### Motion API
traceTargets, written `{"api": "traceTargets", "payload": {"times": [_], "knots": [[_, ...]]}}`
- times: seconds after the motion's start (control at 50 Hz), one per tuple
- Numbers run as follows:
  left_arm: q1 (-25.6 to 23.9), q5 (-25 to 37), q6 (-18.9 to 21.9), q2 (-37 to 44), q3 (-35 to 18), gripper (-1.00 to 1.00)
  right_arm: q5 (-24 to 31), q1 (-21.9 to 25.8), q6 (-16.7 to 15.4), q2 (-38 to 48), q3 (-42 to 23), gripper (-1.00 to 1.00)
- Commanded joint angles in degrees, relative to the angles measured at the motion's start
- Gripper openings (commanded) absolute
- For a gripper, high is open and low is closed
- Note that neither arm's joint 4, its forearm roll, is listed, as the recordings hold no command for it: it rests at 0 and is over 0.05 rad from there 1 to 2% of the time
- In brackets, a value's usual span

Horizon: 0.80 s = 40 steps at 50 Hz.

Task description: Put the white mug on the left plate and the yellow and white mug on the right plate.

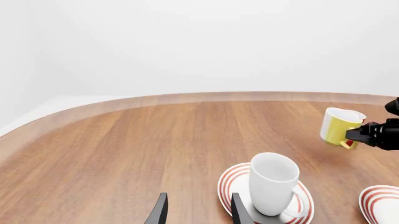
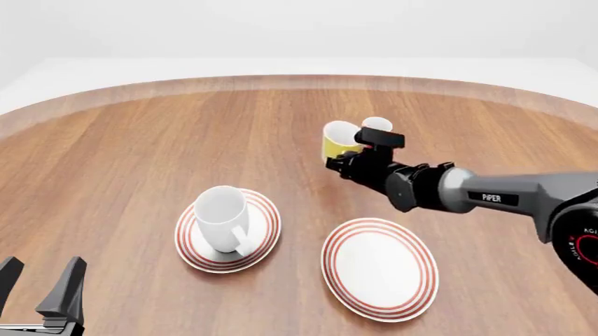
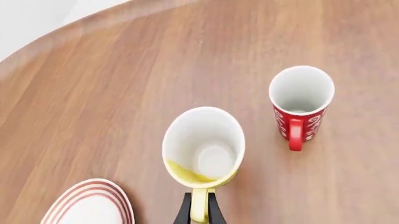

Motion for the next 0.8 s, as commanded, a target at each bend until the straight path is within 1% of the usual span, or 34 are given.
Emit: {"api": "traceTargets", "payload": {"times": [0.02, 0.1, 0.28, 0.38, 0.44, 0.54, 0.76, 0.8], "knots": [[0.0, 0.0, 0.0, 0.0, 0.0, 1.0, -1.2, -0.1, -1.6, -7.9, 8.3, -1.0], [0.0, 0.0, 0.0, 0.0, 0.0, 1.0, -1.0, -0.3, -2.4, -11.2, 11.2, -1.0], [0.0, 0.0, 0.0, 0.0, 0.0, 1.0, -1.1, 0.0, -2.6, -16.9, 16.2, -1.0], [0.0, 0.0, 0.0, 0.0, 0.0, 1.0, -0.4, -0.3, -3.5, -21.8, 20.2, -1.0], [0.0, 0.0, 0.0, 0.0, 0.0, 1.0, -0.3, -0.3, -3.6, -23.1, 21.2, -1.0], [0.0, 0.0, 0.0, 0.0, 0.0, 1.0, 0.3, -1.0, -4.0, -28.3, 25.3, -1.0], [0.0, 0.0, 0.0, 0.0, 0.0, 1.0, 1.4, -1.5, -4.2, -35.0, 30.2, -1.0], [0.0, 0.0, 0.0, 0.0, 0.0, 1.0, 1.3, -1.4, -4.2, -36.4, 32.0, -1.0]]}}
